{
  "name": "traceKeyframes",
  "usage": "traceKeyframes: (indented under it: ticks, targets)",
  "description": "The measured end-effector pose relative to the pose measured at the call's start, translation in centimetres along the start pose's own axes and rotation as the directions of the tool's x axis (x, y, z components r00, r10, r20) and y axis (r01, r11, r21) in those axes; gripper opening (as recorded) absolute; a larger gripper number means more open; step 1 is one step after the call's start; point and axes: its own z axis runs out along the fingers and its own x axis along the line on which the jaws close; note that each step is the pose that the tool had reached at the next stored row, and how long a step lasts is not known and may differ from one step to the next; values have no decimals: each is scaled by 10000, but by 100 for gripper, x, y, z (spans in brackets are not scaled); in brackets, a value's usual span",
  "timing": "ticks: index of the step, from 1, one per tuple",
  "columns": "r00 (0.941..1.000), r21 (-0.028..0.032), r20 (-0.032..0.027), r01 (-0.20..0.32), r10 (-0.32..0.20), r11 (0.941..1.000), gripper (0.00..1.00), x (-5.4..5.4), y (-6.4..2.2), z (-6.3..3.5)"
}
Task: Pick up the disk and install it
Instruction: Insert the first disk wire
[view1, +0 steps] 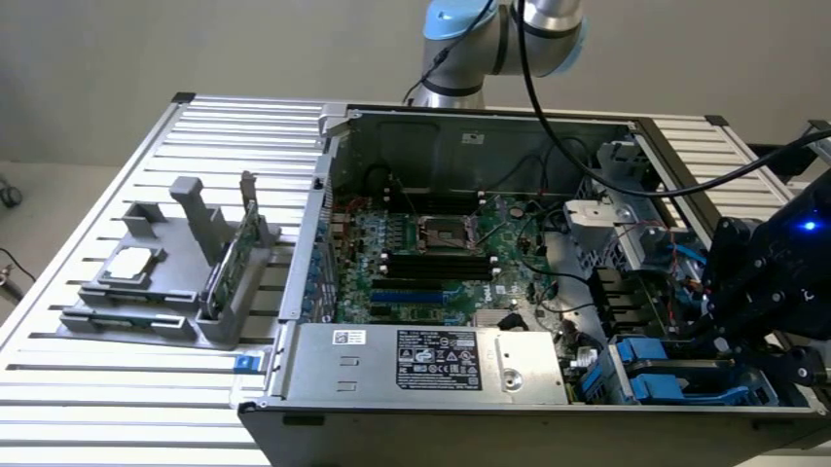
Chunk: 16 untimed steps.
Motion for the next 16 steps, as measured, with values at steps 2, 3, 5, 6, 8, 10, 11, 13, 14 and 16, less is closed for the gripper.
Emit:
traceKeyframes:
  ticks: [2, 3, 5, 6, 8, 10, 11, 13, 14, 16]
  targets:
    - [10000, -1, -3, -17, 17, 10000, 16, 0, 0, 4]
    - [10000, -2, -3, -26, 26, 10000, 16, 0, 0, 5]
    - [10000, -4, -2, -47, 47, 10000, 16, -1, 0, 7]
    - [10000, -7, -2, -71, 71, 10000, 16, -1, 0, 9]
    - [10000, -9, -3, -98, 98, 10000, 16, 0, 0, 13]
    - [9999, -12, -1, -131, 131, 9999, 16, 2, 0, 17]
    - [9999, -13, 3, -148, 148, 9999, 16, 4, 0, 19]
    - [9998, -15, 15, -186, 186, 9998, 16, 10, 1, 23]
    - [9998, -15, 22, -203, 203, 9998, 16, 13, 4, 25]
    - [9997, -13, 38, -238, 238, 9997, 16, 20, 14, 29]
